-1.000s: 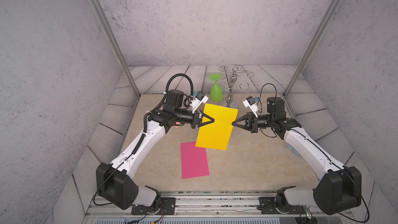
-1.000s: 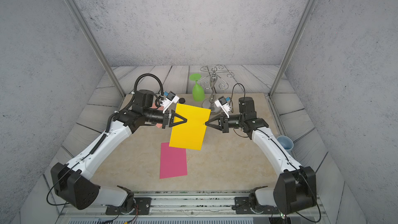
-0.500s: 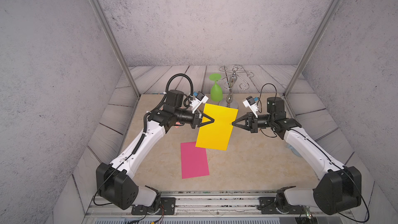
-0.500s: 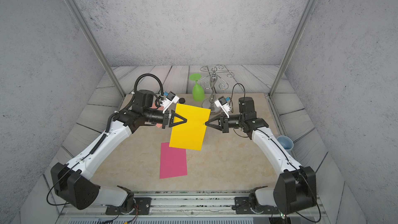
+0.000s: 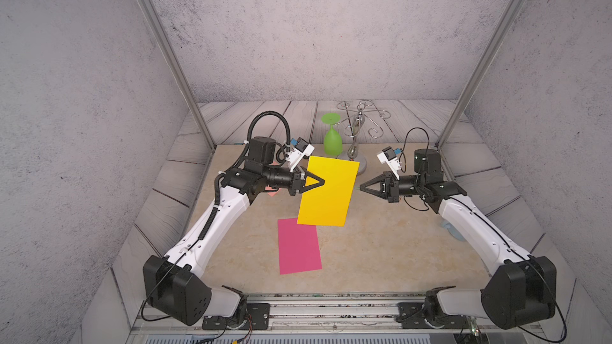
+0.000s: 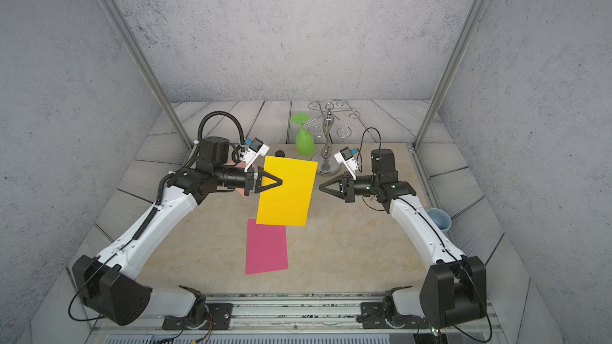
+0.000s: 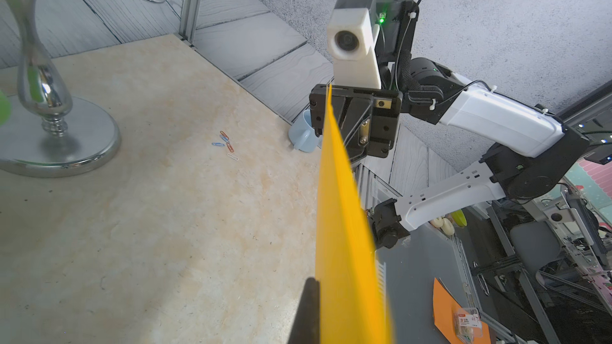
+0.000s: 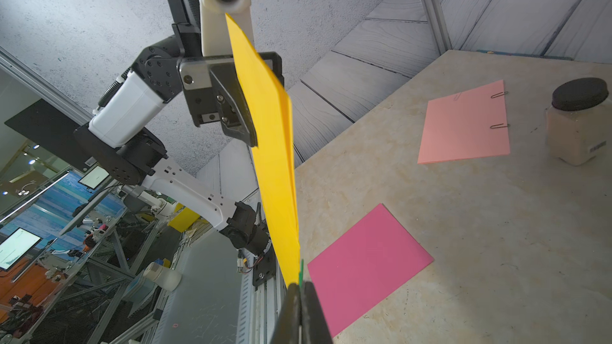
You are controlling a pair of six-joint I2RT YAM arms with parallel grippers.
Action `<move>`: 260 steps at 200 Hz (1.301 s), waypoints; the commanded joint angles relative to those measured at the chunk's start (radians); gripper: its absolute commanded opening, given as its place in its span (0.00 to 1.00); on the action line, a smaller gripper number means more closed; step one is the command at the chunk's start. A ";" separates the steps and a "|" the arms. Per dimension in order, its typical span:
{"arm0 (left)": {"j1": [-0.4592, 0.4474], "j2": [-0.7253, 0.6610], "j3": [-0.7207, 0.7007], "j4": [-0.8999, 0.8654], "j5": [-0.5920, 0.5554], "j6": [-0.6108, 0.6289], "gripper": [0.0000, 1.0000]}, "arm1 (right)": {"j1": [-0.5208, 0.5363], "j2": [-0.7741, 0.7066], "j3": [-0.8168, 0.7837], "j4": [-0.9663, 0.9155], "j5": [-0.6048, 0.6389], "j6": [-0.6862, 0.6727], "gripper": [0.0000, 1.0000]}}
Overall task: Unclip the paperclips from the documents
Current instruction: Remove the paper clip from the document, then place the paper clip at the center of the board.
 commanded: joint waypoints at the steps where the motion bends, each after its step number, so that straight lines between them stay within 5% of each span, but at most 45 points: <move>1: 0.005 -0.014 0.015 -0.001 0.011 0.022 0.00 | -0.001 -0.016 0.016 -0.015 0.015 -0.013 0.06; 82: 0.004 -0.008 0.002 0.011 -0.025 0.013 0.00 | -0.153 0.084 -0.027 -0.046 0.418 0.113 0.05; 139: 0.004 0.004 -0.017 0.026 -0.078 -0.005 0.00 | -0.291 0.290 -0.031 -0.101 0.650 0.182 0.05; 260: 0.002 0.017 -0.072 0.065 -0.118 -0.043 0.00 | -0.341 0.569 0.075 -0.146 0.819 0.211 0.07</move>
